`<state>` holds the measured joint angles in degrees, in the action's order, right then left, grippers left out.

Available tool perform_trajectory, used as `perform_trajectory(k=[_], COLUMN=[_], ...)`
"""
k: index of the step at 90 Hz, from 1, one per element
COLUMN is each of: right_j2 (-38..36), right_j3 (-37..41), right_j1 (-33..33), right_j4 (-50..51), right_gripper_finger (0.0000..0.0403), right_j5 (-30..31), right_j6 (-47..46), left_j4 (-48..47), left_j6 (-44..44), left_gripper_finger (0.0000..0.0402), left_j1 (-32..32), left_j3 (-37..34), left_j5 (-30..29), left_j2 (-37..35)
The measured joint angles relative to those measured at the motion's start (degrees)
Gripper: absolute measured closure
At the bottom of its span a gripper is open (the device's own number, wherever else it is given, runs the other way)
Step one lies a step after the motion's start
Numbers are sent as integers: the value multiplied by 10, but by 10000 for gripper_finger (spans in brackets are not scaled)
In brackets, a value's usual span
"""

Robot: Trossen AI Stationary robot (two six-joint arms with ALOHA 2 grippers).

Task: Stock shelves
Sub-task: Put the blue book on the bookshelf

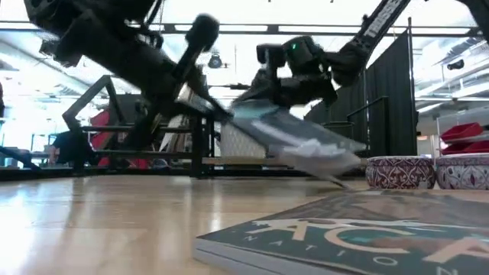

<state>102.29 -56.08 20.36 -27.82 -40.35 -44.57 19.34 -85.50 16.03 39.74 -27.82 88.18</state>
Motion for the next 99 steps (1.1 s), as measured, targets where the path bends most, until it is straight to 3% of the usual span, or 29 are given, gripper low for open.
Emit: perform_trajectory(k=[19,34,46,56,69,77,89,99], right_j2=[-118,-228,-311,-365,-402,-412,-416,-416], right_j3=[-1,-1,-1,-1,-1,-1,-1,-1], right_j1=[26,52,78,99,126,136,137,130], right_j4=[98,157,178,191,215,234,243,248], right_gripper_finger=[268,249,252,262,275,280,284,284], right_j5=[2,27,62,90,102,104,101,97], right_j6=[78,127,150,166,173,173,173,172], left_j4=[-163,-248,-363,-457,-483,-484,-488,-524], left_j6=[70,161,274,382,572,675,735,722], left_gripper_finger=[401,401,401,401,401,402,401,401], left_j1=[7,8,-1,-23,-71,-116,-196,-257], left_j3=[76,178,317,437,547,583,598,595], left_j5=[4,-22,-125,-256,-445,-527,-559,-518], left_j2=[-70,-115,-127,-122,-117,-117,-116,-112])
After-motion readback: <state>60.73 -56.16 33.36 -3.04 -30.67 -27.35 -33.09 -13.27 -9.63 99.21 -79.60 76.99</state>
